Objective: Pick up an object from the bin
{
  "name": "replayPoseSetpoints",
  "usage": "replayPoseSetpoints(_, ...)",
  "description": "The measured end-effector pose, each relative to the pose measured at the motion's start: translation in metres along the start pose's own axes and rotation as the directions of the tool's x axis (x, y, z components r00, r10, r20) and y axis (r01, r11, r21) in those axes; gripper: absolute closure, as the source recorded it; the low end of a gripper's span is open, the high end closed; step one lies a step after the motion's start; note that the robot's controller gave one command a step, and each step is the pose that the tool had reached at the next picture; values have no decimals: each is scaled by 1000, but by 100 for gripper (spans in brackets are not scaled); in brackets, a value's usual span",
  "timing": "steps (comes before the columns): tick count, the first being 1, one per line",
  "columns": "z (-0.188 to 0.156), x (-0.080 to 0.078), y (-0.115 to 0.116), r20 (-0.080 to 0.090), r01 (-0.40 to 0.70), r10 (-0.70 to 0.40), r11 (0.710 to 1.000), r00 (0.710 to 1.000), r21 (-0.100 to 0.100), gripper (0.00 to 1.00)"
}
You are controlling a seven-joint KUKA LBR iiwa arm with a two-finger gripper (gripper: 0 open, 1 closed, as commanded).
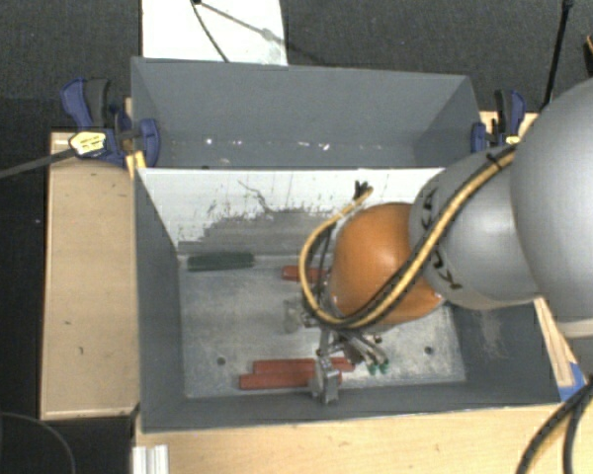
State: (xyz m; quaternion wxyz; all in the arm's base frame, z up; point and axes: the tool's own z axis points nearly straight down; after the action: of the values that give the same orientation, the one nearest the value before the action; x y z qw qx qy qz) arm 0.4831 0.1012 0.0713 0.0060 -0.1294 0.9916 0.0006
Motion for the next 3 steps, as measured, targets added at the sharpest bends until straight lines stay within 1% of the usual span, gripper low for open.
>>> replayPoseSetpoints(3, -1, 0, 1, 0, -2, 2, 1000, 1000, -1, 0)
